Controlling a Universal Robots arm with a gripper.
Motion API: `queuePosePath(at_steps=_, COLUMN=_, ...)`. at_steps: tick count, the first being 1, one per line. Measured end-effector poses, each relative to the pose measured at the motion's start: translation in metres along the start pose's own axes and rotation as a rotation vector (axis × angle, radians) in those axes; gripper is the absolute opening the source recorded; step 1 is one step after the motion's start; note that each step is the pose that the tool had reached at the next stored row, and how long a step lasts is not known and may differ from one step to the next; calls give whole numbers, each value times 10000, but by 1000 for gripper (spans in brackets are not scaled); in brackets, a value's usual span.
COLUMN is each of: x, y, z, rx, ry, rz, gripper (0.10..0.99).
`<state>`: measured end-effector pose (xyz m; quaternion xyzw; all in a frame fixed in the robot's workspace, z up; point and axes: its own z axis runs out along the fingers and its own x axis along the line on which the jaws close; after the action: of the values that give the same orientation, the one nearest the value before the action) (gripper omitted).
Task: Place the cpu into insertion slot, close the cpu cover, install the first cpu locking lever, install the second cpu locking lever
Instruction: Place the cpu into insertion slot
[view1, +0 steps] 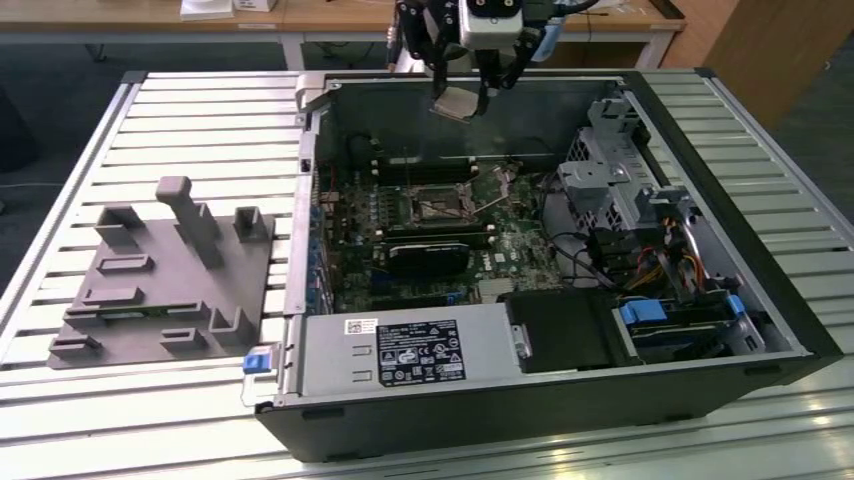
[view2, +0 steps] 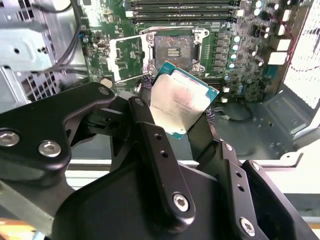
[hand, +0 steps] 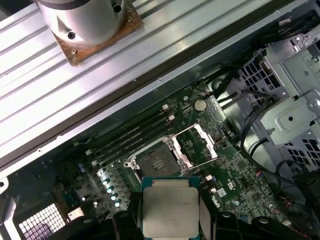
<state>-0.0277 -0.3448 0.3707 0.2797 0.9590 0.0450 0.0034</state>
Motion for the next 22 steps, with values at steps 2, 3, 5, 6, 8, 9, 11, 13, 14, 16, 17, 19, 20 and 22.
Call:
queuePosePath(at_steps=2, x=0, y=0, z=2, rx=-4, ry=-29, rz=313, gripper=541)
queuePosePath(at_steps=3, x=0, y=0, z=3, rx=-5, ry=-43, rz=459, gripper=541)
queuePosePath(at_steps=5, x=0, y=0, z=4, rx=-8, ry=-70, rz=746, gripper=541)
queuePosePath(at_steps=6, x=0, y=0, z=5, rx=-9, ry=-83, rz=886, gripper=541)
queuePosePath(at_steps=8, x=0, y=0, z=6, rx=-13, ry=-110, rz=1178, gripper=541)
queuePosePath(at_steps=9, x=0, y=0, z=7, rx=-14, ry=-123, rz=1319, gripper=541)
queuePosePath(at_steps=11, x=0, y=0, z=8, rx=-17, ry=-150, rz=1601, gripper=541)
queuePosePath(at_steps=13, x=0, y=-1, z=9, rx=-20, ry=-177, rz=1882, gripper=541)
queuePosePath(at_steps=14, x=0, y=-1, z=10, rx=-21, ry=-190, rz=2026, gripper=541)
queuePosePath(at_steps=16, x=0, y=-1, z=11, rx=-22, ry=-221, rz=2336, gripper=541)
queuePosePath(at_steps=17, x=0, y=-1, z=12, rx=-24, ry=-235, rz=2483, gripper=541)
queuePosePath(at_steps=19, x=0, y=-1, z=13, rx=-25, ry=-262, rz=2759, gripper=541)
queuePosePath(at_steps=20, x=0, y=-1, z=13, rx=-25, ry=-276, rz=2895, gripper=541)
queuePosePath(at_steps=22, x=0, y=-1, z=15, rx=-27, ry=-302, rz=3166, gripper=541)
